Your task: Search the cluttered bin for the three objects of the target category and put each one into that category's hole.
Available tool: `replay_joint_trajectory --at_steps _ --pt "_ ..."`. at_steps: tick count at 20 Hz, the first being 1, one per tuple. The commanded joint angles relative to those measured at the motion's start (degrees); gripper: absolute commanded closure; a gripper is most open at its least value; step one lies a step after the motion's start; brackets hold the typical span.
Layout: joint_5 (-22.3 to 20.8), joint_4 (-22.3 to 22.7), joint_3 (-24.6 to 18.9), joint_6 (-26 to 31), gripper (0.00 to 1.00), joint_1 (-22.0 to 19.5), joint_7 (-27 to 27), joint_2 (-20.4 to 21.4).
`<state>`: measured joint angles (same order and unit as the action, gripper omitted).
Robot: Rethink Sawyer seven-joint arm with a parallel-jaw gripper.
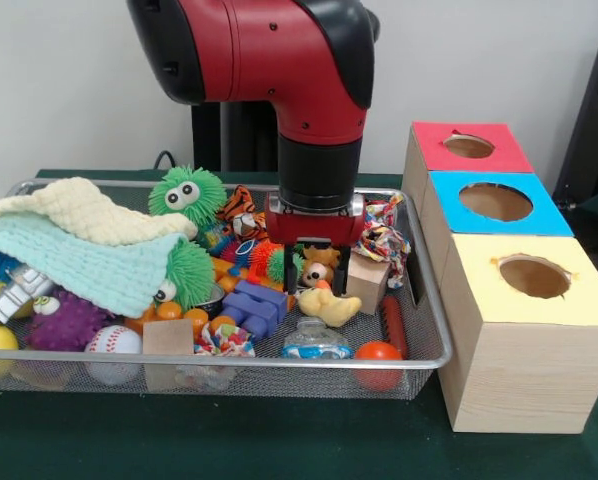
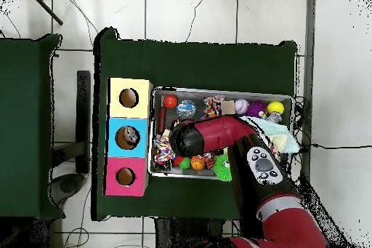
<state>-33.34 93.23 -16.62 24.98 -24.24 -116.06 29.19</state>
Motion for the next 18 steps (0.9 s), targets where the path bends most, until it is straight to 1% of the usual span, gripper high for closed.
replay_joint_trajectory --at_steps 1,4,12,14,18 --pt "-4.5 -5.7 -0.1 -3.2 0.00 0.6 1.9 -7.6" --pt "-4.7 -7.5 -0.1 -3.6 0.00 1.2 2.0 -9.4" --pt "-4.7 -9.3 0.2 -5.0 0.00 2.0 2.2 -11.2" --pt "-4.6 -9.6 0.2 -5.7 0.00 2.1 2.3 -11.6" --pt "-4.3 -8.8 0.0 -6.5 0.00 2.1 2.0 -11.3"
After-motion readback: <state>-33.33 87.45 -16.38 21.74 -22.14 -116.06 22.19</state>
